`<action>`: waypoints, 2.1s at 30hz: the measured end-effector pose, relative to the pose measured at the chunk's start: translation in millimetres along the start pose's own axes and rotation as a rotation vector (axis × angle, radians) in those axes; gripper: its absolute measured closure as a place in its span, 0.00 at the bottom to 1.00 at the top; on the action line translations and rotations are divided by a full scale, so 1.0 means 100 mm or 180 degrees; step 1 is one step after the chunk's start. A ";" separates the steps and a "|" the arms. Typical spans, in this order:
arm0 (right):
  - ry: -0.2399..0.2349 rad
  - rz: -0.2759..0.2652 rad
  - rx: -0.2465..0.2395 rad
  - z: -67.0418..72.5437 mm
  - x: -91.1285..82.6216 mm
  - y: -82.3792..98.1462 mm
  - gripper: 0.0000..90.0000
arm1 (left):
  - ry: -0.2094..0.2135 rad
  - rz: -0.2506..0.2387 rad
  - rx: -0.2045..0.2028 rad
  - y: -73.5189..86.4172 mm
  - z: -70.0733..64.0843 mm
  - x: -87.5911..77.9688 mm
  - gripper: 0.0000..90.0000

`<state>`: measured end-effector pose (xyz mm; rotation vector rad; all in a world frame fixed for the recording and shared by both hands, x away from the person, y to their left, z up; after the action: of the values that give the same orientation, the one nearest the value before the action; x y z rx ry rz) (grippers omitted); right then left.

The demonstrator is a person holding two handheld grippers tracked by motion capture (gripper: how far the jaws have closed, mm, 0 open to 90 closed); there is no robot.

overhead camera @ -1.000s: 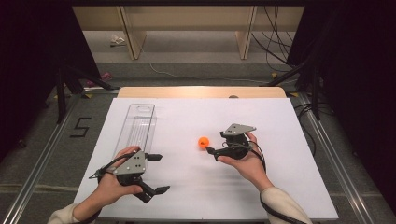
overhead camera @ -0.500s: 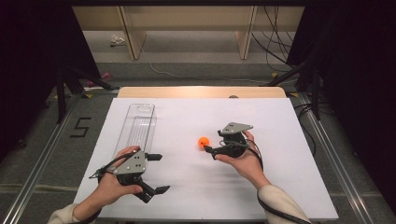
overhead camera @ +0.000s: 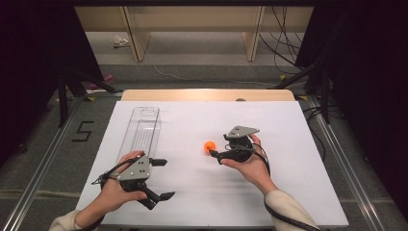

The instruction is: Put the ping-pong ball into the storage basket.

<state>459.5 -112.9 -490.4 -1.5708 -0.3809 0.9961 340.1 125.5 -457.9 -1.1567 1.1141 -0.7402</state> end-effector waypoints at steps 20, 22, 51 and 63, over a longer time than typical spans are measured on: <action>-0.0018 0.0087 -0.0003 0.00 0.15 0.04 0.18 | 0.0004 -0.0003 0.0002 0.00 0.00 0.00 0.01; -0.0017 0.0096 -0.0004 0.00 0.17 0.04 0.18 | 0.0004 -0.0003 0.0001 0.00 0.00 0.00 0.01; -0.0007 0.0242 0.0005 -0.04 0.43 0.12 0.18 | 0.0005 -0.0012 -0.0004 0.00 0.00 -0.01 0.01; 0.0022 0.0346 0.0014 -0.07 0.53 0.19 0.18 | 0.0009 -0.0015 -0.0002 0.00 0.00 -0.01 0.01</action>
<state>490.3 -84.3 -528.6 -1.6044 -0.2908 1.0735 340.2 126.3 -457.2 -1.1593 1.1143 -0.7454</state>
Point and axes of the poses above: each handheld gripper's, and its own axes: x roughly forward along the jaws, y roughly out of its underside, z roughly to its left, the point moved 6 cm from there along x, roughly forward along the jaws, and after that the axes turned 11 degrees about -z, right-handed, at the moved point
